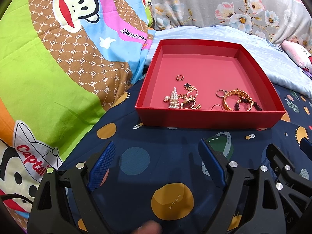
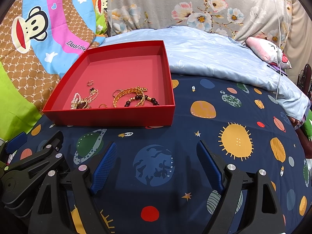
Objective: Organize jewelry
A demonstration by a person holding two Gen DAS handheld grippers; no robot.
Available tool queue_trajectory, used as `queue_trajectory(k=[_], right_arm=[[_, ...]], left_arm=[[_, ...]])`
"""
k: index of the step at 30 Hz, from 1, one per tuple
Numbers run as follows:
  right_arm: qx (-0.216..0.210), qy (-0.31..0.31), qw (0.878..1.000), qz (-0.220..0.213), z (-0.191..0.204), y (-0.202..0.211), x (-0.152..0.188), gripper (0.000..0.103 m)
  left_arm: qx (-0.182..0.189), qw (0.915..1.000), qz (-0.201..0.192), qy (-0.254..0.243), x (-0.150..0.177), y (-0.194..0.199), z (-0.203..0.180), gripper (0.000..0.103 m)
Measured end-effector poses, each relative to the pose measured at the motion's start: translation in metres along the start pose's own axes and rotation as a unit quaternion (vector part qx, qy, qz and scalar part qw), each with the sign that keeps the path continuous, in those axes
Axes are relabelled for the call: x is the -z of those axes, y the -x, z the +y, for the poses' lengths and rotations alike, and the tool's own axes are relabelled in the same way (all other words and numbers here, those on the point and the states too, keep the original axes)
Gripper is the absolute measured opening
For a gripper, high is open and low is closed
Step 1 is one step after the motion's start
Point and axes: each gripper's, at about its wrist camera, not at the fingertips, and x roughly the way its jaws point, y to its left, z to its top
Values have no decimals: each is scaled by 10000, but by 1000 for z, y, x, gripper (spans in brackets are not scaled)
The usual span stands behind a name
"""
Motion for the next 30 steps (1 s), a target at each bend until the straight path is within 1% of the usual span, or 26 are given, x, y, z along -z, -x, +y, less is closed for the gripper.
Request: queue_trajectory(k=[5,17,30], right_arm=[[13,38,10000,24,0,0,3,82],[3,51,10000,22,-1,0,4,82],[8,58,10000,24,-1,0,3,82]], left_arm=[[73,10000,36,56,0,-2,2,84],[-68,10000,-47,47,-1,2,1,84],[-120,9999,-57,24,-1,2,1,84]])
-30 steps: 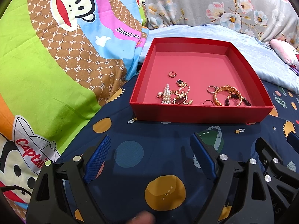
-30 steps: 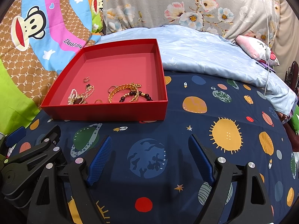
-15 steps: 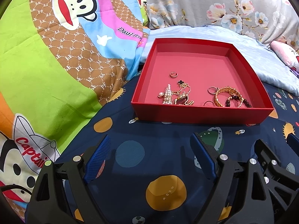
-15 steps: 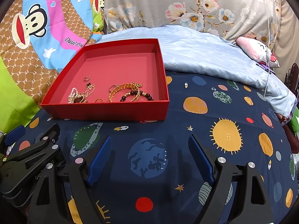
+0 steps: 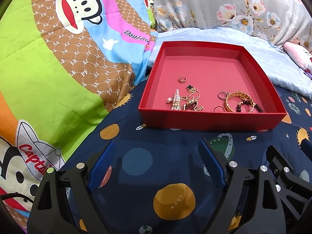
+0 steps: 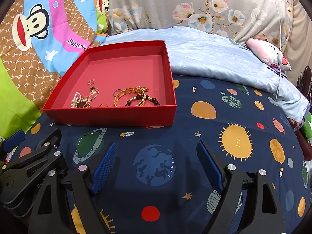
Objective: Organize jewelry
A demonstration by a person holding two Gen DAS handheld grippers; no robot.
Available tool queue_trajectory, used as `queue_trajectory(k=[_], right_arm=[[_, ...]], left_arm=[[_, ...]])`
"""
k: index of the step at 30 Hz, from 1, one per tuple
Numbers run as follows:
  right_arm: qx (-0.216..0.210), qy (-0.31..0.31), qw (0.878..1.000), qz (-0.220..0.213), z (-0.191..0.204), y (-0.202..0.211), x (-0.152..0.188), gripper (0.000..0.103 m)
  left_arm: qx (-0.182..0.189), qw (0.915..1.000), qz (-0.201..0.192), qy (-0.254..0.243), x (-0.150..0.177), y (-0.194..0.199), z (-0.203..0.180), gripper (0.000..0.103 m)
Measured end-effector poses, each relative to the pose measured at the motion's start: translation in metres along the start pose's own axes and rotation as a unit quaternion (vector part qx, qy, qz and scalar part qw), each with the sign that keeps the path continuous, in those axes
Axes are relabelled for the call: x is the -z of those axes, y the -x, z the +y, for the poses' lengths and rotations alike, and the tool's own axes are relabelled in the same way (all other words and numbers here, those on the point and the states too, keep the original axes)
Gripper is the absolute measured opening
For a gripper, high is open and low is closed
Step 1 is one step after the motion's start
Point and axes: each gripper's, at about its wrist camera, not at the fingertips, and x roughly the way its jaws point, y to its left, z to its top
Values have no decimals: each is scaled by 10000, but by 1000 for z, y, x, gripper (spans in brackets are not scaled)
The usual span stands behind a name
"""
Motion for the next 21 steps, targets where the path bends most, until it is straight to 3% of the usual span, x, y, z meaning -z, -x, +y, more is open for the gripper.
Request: queue_trajectory(k=[21], right_arm=[[6,3,10000,7,0,0,0,82]], left_arm=[[-23,10000,26,-9,-1,-1,0,83]])
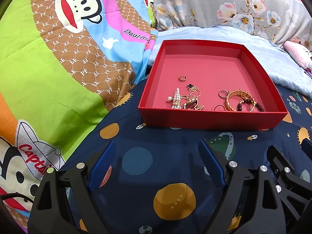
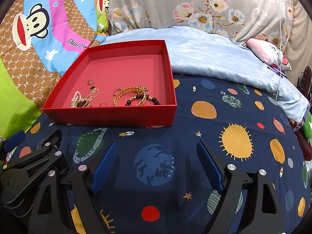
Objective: Organize jewelry
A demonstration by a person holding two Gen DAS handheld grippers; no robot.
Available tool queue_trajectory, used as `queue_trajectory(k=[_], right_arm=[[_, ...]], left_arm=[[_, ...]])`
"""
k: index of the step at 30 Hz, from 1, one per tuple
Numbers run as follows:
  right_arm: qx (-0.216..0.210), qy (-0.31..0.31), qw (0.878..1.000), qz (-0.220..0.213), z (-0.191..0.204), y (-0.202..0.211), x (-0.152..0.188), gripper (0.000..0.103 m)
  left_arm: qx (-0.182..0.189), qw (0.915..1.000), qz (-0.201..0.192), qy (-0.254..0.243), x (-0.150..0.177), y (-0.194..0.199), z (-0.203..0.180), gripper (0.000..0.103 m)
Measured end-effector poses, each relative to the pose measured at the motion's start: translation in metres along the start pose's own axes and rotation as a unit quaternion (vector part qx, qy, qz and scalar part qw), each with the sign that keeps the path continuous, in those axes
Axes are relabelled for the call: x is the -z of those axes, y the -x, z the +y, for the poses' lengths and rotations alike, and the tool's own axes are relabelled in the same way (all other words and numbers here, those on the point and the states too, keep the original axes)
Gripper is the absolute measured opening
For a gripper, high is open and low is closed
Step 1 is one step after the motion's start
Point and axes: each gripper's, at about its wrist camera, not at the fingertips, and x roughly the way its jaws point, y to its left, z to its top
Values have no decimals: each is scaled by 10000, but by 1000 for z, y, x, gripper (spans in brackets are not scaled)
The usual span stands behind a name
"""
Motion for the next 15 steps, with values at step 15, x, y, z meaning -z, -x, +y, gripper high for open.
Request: queue_trajectory(k=[15], right_arm=[[-1,1,10000,3,0,0,1,82]], left_arm=[[6,10000,2,-1,0,0,0,83]])
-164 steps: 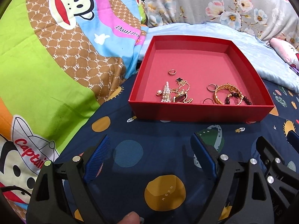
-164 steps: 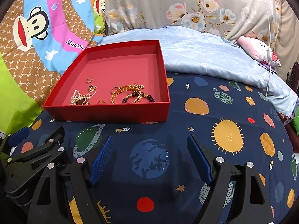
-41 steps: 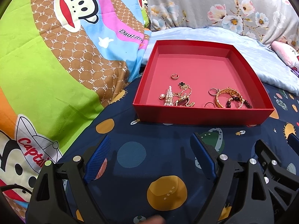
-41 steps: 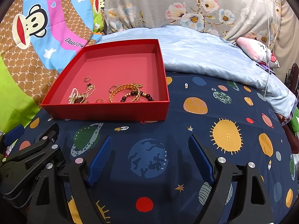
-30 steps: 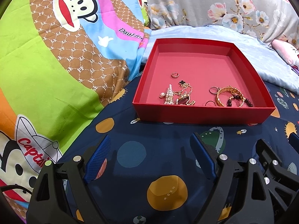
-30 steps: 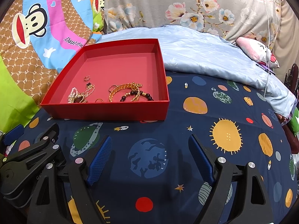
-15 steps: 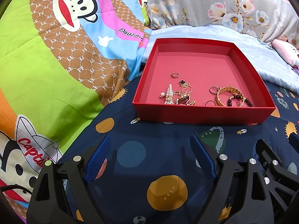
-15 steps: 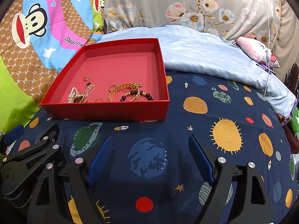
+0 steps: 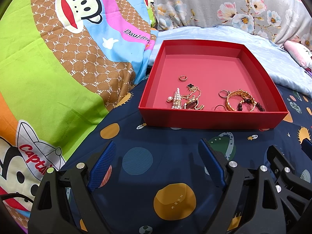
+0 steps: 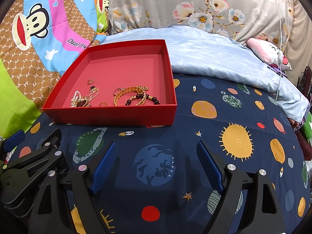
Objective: Organize jewelry
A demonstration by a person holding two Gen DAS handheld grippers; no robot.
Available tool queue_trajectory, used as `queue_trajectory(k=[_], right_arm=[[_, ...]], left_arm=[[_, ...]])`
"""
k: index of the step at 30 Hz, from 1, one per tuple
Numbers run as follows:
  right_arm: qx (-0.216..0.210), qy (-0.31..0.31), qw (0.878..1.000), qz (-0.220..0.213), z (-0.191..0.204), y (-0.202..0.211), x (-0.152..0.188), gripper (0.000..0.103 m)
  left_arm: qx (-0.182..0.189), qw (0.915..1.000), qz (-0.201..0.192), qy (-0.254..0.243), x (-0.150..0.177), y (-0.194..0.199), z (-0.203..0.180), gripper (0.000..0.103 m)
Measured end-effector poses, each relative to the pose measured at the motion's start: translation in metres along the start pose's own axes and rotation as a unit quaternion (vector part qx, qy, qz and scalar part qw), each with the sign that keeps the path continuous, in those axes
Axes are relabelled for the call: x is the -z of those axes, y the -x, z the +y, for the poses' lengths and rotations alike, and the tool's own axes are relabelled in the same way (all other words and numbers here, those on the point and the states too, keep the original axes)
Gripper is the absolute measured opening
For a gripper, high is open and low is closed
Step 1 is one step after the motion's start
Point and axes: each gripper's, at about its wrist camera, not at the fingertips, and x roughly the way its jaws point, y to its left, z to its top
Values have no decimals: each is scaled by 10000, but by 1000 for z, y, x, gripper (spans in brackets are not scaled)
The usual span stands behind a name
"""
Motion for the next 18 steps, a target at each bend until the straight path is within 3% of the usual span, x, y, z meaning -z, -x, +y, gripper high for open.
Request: queue_trajectory(k=[18], right_arm=[[72,24,9999,83,1,0,2,82]], left_arm=[[-16,10000,84,0,0,-3,1,83]])
